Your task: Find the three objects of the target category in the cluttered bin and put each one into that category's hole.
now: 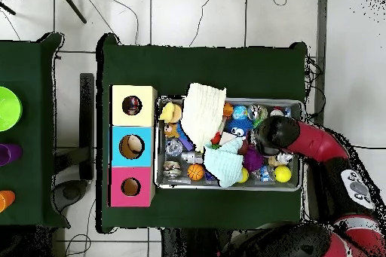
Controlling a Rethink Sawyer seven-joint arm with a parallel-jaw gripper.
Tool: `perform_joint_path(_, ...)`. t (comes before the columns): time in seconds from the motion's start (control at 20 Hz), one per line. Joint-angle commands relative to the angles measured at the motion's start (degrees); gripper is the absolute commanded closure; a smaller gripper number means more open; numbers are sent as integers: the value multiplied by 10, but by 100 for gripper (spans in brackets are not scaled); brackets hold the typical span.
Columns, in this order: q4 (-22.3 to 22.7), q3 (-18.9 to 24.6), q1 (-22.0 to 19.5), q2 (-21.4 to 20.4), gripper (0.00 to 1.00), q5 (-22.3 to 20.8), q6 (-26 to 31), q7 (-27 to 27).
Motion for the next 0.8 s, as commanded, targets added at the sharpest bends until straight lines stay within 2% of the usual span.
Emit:
perform_joint_path(0.05, 83, 12, -11, 26, 0, 11, -47, 87)
perform_joint_path(0.8, 95, 7, -13, 33, 0, 20, -71, 78)
